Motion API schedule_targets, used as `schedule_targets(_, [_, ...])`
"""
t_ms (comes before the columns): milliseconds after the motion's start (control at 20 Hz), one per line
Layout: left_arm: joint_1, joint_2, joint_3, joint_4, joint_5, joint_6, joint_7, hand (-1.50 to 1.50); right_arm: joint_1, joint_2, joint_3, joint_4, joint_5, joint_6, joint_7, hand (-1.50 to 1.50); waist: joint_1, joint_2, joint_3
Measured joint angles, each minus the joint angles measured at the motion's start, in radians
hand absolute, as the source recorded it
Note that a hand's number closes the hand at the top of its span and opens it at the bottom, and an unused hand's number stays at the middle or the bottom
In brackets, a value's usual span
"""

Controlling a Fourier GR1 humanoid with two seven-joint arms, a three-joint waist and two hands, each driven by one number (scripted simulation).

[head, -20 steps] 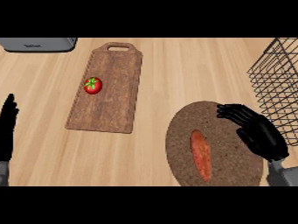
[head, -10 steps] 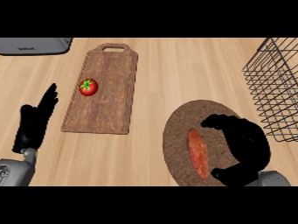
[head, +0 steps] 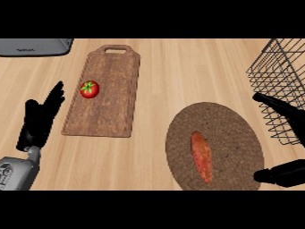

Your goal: Pick the sweet potato from the placemat and place it in the basket

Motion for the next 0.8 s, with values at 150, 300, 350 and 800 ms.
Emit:
schedule_targets(150, [-0.022,-0.002,0.002,0.011,0.0,-0.008,0.007,0.0,-0.008,-0.154,-0.018,-0.011,0.052,0.099,0.025,-1.5,0.003,0.003,0.0])
schedule_targets(300, [-0.028,-0.008,-0.003,0.011,-0.006,-0.009,0.012,0.0,-0.009,-0.269,-0.018,-0.031,0.061,0.214,0.048,-1.5,0.011,0.003,0.001])
schedule_targets(350, [-0.028,-0.001,0.004,0.008,-0.002,-0.018,0.015,0.0,-0.003,-0.305,-0.029,-0.041,0.051,0.254,0.051,-1.5,0.013,0.003,0.001])
schedule_targets(800, [-0.016,-0.026,0.041,0.004,-0.038,-0.061,0.008,0.0,0.038,-0.326,-0.082,-0.077,0.078,0.409,0.088,-1.5,0.025,0.005,0.002])
